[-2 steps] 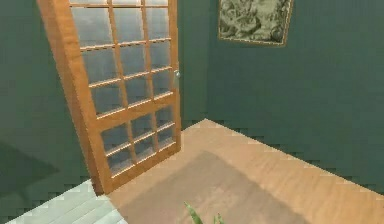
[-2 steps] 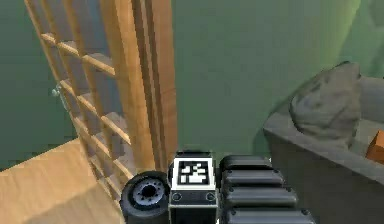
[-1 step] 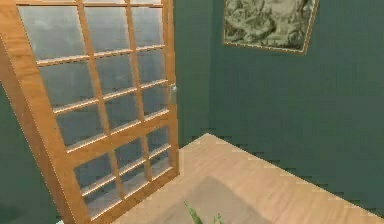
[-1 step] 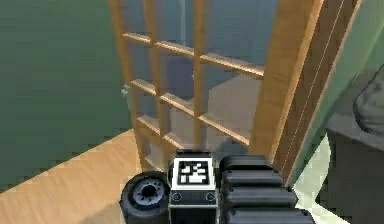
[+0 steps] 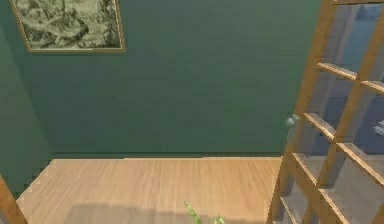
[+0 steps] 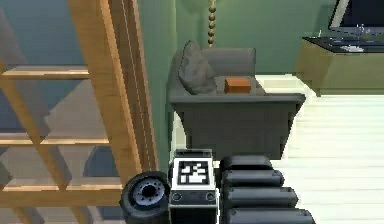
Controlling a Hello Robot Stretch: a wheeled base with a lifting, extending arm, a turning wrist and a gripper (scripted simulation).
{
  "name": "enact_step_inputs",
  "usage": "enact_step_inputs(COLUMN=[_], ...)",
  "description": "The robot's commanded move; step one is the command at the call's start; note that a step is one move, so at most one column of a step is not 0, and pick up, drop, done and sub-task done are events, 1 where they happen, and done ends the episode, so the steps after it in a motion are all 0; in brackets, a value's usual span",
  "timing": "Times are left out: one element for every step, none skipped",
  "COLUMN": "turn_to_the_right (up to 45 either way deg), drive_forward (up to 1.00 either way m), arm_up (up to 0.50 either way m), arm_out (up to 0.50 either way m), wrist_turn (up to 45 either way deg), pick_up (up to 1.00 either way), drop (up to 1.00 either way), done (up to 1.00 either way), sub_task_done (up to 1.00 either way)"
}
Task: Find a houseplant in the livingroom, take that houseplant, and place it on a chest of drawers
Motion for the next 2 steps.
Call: enact_step_inputs(turn_to_the_right=[6.0, 0.0], drive_forward=[0.00, 1.00], arm_up=[0.00, 0.00], arm_out=[0.00, 0.00], wrist_turn=[0.0, 0.0], pick_up=[0.00, 0.00], drop=[0.00, 0.00], done=[0.00, 0.00], sub_task_done=[0.00, 0.00])
